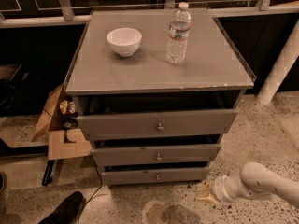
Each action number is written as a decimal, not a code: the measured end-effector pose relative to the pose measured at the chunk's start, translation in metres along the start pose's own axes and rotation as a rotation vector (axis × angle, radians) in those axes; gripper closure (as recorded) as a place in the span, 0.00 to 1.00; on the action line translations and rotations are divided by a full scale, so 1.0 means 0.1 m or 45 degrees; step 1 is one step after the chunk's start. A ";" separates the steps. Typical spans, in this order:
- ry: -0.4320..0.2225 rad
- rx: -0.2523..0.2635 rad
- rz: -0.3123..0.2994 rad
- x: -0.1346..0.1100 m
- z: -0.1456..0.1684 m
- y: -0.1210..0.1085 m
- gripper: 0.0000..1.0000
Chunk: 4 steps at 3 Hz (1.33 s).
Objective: Open bottom drawer
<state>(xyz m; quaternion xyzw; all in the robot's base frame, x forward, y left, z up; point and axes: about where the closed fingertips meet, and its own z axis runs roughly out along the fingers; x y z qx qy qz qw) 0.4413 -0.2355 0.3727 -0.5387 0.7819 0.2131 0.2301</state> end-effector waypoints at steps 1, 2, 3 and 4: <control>0.004 0.036 -0.105 0.22 0.38 -0.12 1.00; -0.006 0.049 -0.155 0.39 0.77 -0.26 0.82; 0.000 0.056 -0.180 0.47 1.08 -0.41 0.58; 0.009 0.060 -0.200 0.51 1.27 -0.51 0.35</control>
Offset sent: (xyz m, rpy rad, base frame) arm 0.0420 0.0101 -0.1380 -0.0275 -0.1453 0.0982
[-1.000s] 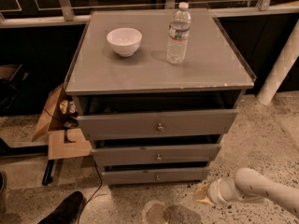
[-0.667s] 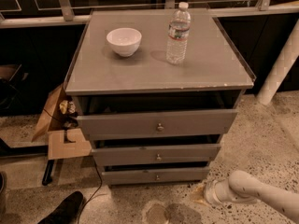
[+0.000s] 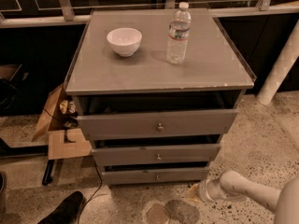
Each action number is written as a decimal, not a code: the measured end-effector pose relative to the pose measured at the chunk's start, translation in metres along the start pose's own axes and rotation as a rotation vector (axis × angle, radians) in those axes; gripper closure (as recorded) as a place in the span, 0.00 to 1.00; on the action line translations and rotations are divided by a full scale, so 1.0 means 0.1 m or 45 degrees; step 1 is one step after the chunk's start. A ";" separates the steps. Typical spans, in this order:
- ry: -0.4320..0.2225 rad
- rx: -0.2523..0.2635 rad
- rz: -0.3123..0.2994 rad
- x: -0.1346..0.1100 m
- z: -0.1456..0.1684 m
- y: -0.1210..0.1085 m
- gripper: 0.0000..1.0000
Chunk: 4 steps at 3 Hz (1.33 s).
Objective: Open bottom drawer
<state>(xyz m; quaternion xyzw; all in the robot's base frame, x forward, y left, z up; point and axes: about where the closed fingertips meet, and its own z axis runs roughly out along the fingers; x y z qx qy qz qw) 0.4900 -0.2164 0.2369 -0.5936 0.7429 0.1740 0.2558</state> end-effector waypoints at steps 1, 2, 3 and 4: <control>0.046 0.005 -0.042 0.00 0.13 -0.13 0.12; 0.091 0.016 -0.084 0.02 0.22 -0.25 0.00; 0.110 0.029 -0.107 0.05 0.27 -0.38 0.00; 0.069 0.044 -0.097 0.05 0.32 -0.52 0.00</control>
Offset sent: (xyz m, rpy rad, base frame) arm 0.0471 0.0020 -0.0226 -0.1387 -0.0565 0.0622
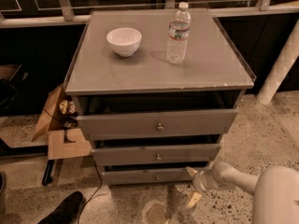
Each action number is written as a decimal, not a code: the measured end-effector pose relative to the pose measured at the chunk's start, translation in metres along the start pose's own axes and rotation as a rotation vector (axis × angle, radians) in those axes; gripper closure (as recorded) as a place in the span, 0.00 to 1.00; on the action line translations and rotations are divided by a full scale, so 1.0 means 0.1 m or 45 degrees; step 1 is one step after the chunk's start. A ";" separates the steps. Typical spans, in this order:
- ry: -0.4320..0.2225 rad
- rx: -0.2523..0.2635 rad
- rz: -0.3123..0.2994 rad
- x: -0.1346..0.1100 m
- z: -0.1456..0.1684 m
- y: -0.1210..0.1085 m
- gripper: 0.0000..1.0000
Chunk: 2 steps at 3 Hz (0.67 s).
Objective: Open bottom drawer
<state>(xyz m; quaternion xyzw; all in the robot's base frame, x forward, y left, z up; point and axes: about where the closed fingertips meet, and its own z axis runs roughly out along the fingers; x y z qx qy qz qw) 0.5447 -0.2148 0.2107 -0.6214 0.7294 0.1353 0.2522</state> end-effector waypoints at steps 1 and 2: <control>-0.078 0.040 0.018 -0.02 0.00 -0.21 0.00; -0.077 0.040 0.018 -0.02 0.00 -0.22 0.00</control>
Offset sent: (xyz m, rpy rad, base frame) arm 0.0143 -0.0010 0.0016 0.0500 -0.0204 -0.0165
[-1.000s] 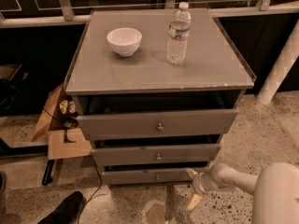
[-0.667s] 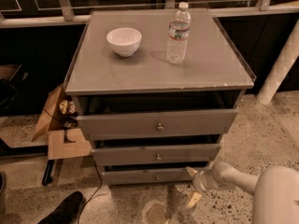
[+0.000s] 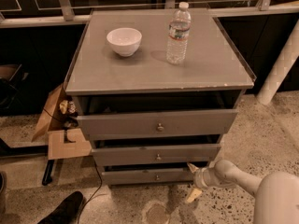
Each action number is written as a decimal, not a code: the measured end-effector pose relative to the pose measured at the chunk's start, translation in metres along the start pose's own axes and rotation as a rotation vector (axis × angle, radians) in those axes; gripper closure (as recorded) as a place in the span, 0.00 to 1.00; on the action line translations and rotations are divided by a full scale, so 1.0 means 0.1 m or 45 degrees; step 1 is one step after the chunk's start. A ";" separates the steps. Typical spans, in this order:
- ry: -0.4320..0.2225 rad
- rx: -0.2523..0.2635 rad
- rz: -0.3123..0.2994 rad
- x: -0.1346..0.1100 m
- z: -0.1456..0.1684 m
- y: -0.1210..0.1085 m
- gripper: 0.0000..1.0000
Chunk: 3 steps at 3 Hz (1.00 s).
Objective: Open bottom drawer
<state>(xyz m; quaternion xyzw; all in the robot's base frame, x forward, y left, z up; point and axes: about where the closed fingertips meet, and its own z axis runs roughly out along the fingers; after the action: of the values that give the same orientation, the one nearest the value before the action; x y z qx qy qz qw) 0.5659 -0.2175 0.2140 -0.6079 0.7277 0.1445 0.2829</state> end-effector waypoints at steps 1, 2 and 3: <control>0.016 0.014 -0.037 0.02 0.08 -0.05 0.00; 0.035 0.036 -0.076 0.03 0.16 -0.16 0.00; 0.051 0.065 -0.103 0.04 0.21 -0.29 0.00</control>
Offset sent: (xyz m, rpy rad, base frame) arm 0.0359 -0.0006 -0.0148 -0.0763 -0.0903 0.0373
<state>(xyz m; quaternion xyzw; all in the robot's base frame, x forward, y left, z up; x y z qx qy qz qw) 0.5987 -0.2154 0.1986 -0.6321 0.7116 0.1022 0.2892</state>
